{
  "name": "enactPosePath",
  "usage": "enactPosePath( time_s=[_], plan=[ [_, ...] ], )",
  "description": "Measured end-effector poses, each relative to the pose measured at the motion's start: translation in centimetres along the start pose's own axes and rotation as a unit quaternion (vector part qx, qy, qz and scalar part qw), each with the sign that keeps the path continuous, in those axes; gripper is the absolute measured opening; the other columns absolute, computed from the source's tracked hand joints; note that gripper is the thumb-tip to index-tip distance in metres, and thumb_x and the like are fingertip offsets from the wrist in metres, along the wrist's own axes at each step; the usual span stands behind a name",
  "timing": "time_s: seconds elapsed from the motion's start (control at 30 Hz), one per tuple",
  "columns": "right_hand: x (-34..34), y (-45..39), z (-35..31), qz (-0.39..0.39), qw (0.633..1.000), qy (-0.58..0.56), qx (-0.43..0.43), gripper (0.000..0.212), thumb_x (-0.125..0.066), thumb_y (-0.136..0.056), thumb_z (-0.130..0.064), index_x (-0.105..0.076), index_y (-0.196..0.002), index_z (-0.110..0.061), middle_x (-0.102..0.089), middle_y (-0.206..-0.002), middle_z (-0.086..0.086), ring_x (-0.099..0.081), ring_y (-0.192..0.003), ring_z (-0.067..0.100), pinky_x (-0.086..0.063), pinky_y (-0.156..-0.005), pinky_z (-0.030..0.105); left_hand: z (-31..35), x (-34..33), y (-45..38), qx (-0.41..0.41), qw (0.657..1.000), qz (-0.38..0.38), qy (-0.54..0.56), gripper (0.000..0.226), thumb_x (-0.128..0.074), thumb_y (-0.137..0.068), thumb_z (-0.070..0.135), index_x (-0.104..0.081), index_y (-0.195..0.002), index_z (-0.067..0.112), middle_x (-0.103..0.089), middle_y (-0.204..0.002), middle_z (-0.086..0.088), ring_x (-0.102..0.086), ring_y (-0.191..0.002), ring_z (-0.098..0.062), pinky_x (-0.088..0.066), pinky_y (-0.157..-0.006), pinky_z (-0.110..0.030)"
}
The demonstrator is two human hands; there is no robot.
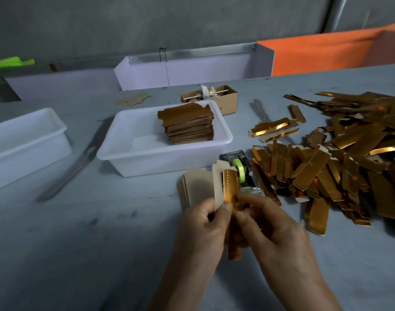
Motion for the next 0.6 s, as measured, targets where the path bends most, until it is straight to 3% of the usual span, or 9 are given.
enactPosePath(
  time_s=[0.1,0.17,0.23,0.3,0.37,0.5,0.6],
  plan=[
    [0.5,-0.5,0.6,0.014,0.995,-0.073,-0.065,0.048,-0.056,-0.055,-0.062,-0.055,-0.098,-0.042,-0.063,-0.08,-0.014,-0.061,-0.077,0.0,-0.05,-0.062,0.016,0.0,0.2,0.3,0.023,0.998,-0.057,0.017,0.027,-0.059,-0.09,0.042,-0.071,-0.092,0.018,-0.069,-0.089,-0.018,-0.067,-0.086,-0.034,-0.053,-0.081,-0.054],
    [0.3,-0.9,0.9,-0.024,0.981,-0.155,-0.114,0.047,-0.064,-0.054,-0.057,-0.064,-0.095,-0.034,-0.068,-0.083,-0.007,-0.065,-0.082,0.007,-0.05,-0.072,0.024,0.0,0.3,0.6,0.038,0.995,-0.094,0.014,0.023,-0.058,-0.087,0.048,-0.072,-0.091,0.03,-0.073,-0.087,-0.007,-0.069,-0.087,-0.024,-0.055,-0.083,-0.049],
    [-0.3,-1.0,0.7,-0.075,0.958,-0.232,-0.148,0.033,-0.068,-0.063,-0.04,-0.07,-0.092,-0.024,-0.072,-0.086,-0.002,-0.068,-0.084,0.013,-0.052,-0.07,0.024,-0.1,0.5,0.9,0.058,0.992,-0.107,0.018,0.015,-0.059,-0.091,0.038,-0.073,-0.085,0.037,-0.074,-0.086,0.001,-0.07,-0.085,-0.015,-0.057,-0.085,-0.045],
    [-0.7,-1.2,0.5,-0.093,0.948,-0.263,-0.155,0.024,-0.068,-0.068,-0.027,-0.073,-0.089,-0.019,-0.073,-0.086,0.002,-0.069,-0.084,0.016,-0.053,-0.067,0.023,-0.4,0.8,1.0,0.077,0.992,-0.093,0.028,0.012,-0.061,-0.09,0.032,-0.072,-0.088,0.029,-0.074,-0.086,-0.001,-0.07,-0.087,-0.019,-0.055,-0.086,-0.049],
    [-1.0,-1.4,0.3,-0.098,0.947,-0.265,-0.156,0.021,-0.068,-0.066,-0.027,-0.073,-0.085,-0.019,-0.072,-0.084,0.003,-0.069,-0.082,0.015,-0.051,-0.069,0.024,-0.5,1.2,0.9,0.084,0.994,-0.064,0.024,0.013,-0.064,-0.087,0.033,-0.067,-0.093,0.021,-0.074,-0.085,-0.002,-0.07,-0.086,-0.022,-0.055,-0.086,-0.051],
    [-1.2,-1.5,0.2,-0.1,0.948,-0.258,-0.154,0.026,-0.065,-0.063,-0.029,-0.072,-0.086,-0.02,-0.072,-0.077,-0.001,-0.069,-0.075,0.012,-0.052,-0.068,0.026,-0.8,1.5,0.8,0.052,0.998,-0.004,0.03,0.013,-0.068,-0.084,0.029,-0.069,-0.095,0.023,-0.074,-0.085,0.001,-0.071,-0.084,-0.018,-0.058,-0.08,-0.045],
    [-1.4,-1.4,0.0,-0.105,0.95,-0.256,-0.147,0.025,-0.06,-0.068,-0.034,-0.072,-0.087,-0.023,-0.072,-0.077,0.0,-0.069,-0.075,0.014,-0.054,-0.072,0.031,-1.2,1.8,1.0,0.032,0.997,0.059,0.05,0.008,-0.073,-0.081,0.022,-0.071,-0.087,0.027,-0.074,-0.081,0.006,-0.071,-0.078,-0.012,-0.059,-0.068,-0.031]
  ],
)
Point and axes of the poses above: each hand's wrist, its own y-axis away from the middle knuckle, its own x-axis out of the back of the hand, z = x × y, the point moved 4 cm from there along -y, towards the middle knuckle
